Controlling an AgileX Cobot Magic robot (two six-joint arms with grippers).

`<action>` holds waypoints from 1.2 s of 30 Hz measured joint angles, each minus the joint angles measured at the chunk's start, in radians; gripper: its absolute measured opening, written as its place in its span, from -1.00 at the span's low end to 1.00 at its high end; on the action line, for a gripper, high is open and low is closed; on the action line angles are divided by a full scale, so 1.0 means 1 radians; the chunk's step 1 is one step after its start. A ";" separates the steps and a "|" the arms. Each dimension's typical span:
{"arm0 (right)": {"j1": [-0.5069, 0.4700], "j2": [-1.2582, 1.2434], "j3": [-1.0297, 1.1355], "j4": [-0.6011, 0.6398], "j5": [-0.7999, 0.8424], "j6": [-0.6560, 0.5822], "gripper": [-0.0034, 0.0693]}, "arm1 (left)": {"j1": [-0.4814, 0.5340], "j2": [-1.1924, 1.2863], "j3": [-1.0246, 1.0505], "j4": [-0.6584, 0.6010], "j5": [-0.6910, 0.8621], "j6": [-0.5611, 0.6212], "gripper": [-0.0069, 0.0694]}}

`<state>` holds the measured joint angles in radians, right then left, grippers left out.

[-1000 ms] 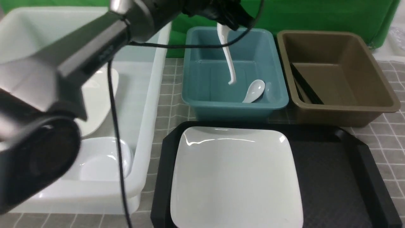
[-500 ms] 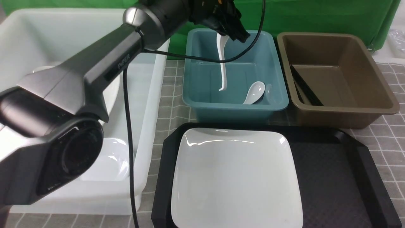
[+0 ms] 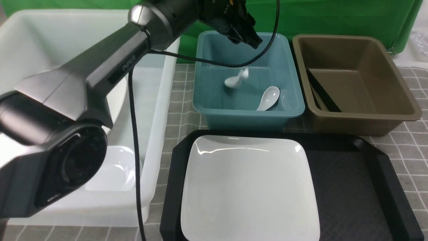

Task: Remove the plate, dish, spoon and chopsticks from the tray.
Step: Use the left arm to grab a plate from the dinner plate

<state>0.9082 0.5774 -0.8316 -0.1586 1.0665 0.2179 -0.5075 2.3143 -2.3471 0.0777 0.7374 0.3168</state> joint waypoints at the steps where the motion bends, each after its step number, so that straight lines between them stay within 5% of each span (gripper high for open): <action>1: 0.000 0.000 0.000 0.000 0.000 0.000 -0.42 | 0.000 -0.002 0.000 0.000 0.006 -0.002 -0.13; 7: 0.000 0.000 0.000 -0.001 0.002 -0.024 -0.41 | -0.003 -0.160 0.016 -0.047 0.293 0.006 -0.37; 9: 0.000 0.000 0.000 -0.009 0.001 -0.026 -0.40 | -0.026 -0.329 0.156 -0.055 0.418 0.040 -0.69; 14: 0.000 0.000 0.000 -0.018 0.001 -0.027 -0.40 | -0.121 -0.581 0.536 -0.052 0.432 0.145 -0.81; 20: 0.000 0.000 0.000 -0.022 -0.032 -0.043 -0.39 | -0.303 -0.770 1.047 -0.060 0.252 0.200 -0.81; 26: 0.000 0.000 0.000 -0.022 -0.064 -0.051 -0.40 | -0.423 -0.769 1.310 -0.027 0.148 0.335 -0.49; 30: 0.000 0.000 0.000 -0.022 -0.071 -0.051 -0.39 | -0.436 -0.755 1.381 -0.022 0.042 0.369 -0.04; 36: 0.000 0.000 0.000 -0.022 -0.071 -0.051 -0.38 | -0.436 -0.702 1.412 -0.002 -0.018 0.454 0.36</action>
<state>0.9082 0.5774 -0.8316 -0.1807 0.9958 0.1673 -0.9440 1.6122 -0.9356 0.0754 0.7198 0.7712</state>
